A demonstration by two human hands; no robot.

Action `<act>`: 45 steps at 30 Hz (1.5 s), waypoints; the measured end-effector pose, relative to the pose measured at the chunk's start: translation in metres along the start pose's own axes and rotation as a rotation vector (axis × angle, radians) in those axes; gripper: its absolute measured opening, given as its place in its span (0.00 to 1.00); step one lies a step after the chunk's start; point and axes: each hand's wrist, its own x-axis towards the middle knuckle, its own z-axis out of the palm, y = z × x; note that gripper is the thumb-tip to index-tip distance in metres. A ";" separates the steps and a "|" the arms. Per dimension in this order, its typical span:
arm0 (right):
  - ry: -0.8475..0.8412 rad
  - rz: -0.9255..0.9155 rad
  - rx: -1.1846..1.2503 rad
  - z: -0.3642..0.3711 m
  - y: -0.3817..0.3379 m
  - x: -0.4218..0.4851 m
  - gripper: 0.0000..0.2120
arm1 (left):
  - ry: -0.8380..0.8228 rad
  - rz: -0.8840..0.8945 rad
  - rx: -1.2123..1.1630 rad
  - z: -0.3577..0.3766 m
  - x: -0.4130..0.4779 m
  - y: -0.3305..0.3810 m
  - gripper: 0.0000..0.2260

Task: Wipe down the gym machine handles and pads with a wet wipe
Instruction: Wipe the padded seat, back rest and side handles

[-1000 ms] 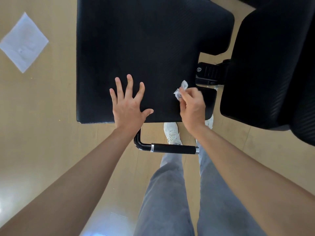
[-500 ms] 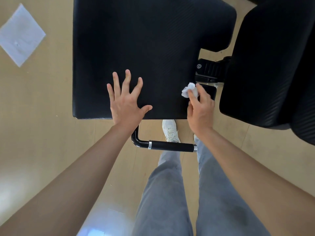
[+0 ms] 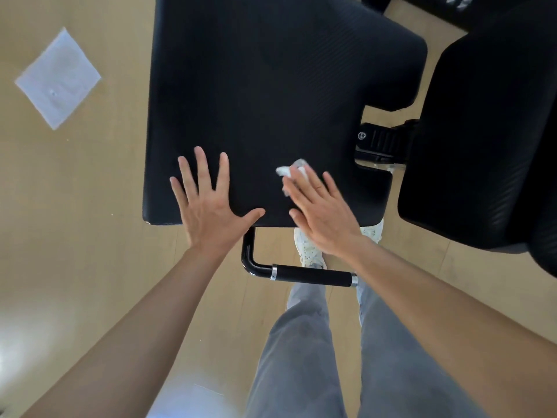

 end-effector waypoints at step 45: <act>0.173 0.408 0.995 -0.054 0.035 0.024 0.26 | -0.058 0.576 0.091 0.021 0.015 0.091 0.35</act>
